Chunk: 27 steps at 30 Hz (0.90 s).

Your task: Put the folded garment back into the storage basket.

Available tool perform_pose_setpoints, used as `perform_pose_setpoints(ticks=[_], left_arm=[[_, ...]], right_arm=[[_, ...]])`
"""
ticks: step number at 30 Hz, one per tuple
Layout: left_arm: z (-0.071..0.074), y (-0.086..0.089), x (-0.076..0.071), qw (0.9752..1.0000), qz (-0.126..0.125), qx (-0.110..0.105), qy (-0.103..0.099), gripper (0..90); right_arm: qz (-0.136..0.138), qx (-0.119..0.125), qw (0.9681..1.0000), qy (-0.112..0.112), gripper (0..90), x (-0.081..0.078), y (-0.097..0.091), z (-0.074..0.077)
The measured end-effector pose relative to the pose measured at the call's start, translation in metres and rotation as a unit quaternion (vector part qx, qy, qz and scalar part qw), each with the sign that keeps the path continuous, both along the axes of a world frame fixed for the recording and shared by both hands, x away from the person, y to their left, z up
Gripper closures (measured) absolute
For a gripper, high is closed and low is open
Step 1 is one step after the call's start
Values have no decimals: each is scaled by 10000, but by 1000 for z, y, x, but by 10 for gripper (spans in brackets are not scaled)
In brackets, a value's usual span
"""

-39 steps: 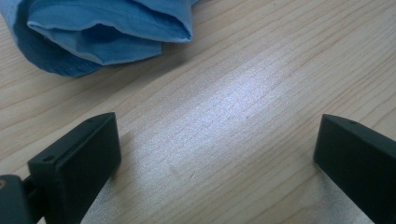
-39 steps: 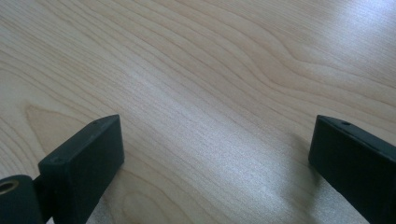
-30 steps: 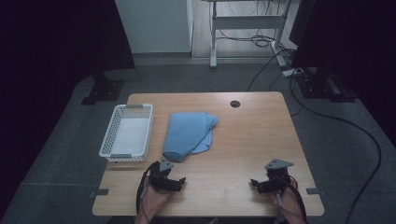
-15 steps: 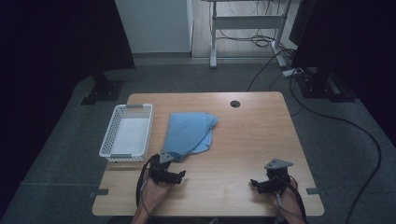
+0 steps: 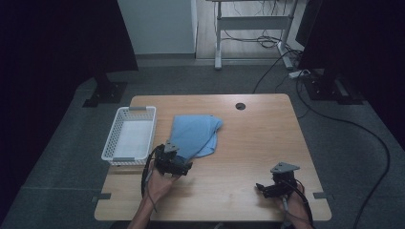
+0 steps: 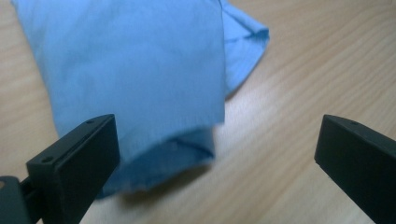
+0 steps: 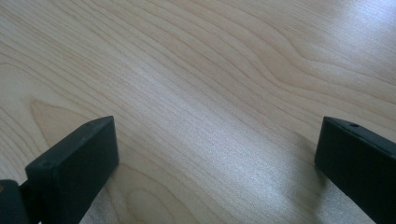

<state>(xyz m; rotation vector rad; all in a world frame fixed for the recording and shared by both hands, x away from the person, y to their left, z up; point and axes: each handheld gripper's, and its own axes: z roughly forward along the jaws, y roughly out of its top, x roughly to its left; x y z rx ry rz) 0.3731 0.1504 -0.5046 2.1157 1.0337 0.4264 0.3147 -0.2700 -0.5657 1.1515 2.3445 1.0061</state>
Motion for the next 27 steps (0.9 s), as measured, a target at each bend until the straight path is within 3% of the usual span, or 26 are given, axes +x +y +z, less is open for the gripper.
perform_pose_setpoints(ticks=[11, 18, 27], left_arm=[[18, -19, 39, 9999, 48, 82, -92, 0], [17, -31, 60, 9999, 85, 112, -9, 0], [8, -46, 94, 9992, 186, 310, 163, 0]], right_arm=[[-2, 2, 10000, -2, 0, 0, 0, 0], [5, 0, 10000, -5, 0, 0, 0, 0], [15, 3, 10000, -4, 0, 1, 1, 0]])
